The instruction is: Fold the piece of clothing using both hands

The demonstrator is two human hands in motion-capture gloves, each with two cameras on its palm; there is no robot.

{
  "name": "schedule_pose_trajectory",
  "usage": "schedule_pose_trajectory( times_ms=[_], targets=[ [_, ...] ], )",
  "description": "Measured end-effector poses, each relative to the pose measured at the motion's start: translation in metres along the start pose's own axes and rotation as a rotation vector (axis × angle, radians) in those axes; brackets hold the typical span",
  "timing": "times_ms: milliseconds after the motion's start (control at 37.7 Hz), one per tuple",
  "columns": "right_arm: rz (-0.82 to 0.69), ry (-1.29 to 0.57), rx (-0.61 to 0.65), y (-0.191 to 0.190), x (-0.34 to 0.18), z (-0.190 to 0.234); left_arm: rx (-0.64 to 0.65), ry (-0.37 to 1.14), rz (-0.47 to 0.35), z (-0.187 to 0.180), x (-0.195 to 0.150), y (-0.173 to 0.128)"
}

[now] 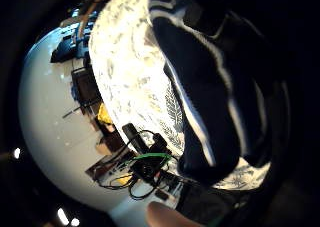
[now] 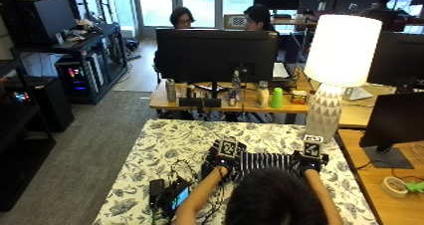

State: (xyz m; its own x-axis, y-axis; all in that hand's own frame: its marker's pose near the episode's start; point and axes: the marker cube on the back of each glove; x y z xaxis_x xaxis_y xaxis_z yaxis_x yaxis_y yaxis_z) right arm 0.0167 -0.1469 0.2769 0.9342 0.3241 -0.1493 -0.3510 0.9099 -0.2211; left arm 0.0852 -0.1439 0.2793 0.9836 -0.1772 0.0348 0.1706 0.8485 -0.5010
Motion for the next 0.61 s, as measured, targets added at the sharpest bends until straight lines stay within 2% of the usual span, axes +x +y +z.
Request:
schedule_pose_trajectory(
  times_ms=[80,159,292,398,451,531,610],
  targets=[
    [0.046,-0.02,-0.056,-0.003,-0.005,0.015,-0.016,0.012,-0.01,0.013,0.001,-0.012],
    [0.028,-0.021,-0.104,-0.004,-0.014,0.027,-0.06,0.036,0.006,0.02,0.001,-0.016],
    [0.11,0.05,-0.111,-0.01,-0.02,0.039,-0.107,0.047,0.033,0.02,0.001,-0.016],
    [0.131,-0.006,-0.109,-0.008,-0.026,0.039,-0.075,0.043,0.036,0.018,0.001,-0.021],
    [0.139,-0.045,-0.081,-0.009,-0.029,0.038,-0.083,0.038,0.047,0.018,0.001,-0.021],
    [0.111,-0.107,0.032,-0.015,-0.036,0.033,-0.099,0.034,0.068,0.017,0.002,-0.021],
    [0.066,-0.135,0.124,-0.02,-0.044,0.028,-0.057,0.043,0.066,0.014,0.003,-0.026]
  ],
)
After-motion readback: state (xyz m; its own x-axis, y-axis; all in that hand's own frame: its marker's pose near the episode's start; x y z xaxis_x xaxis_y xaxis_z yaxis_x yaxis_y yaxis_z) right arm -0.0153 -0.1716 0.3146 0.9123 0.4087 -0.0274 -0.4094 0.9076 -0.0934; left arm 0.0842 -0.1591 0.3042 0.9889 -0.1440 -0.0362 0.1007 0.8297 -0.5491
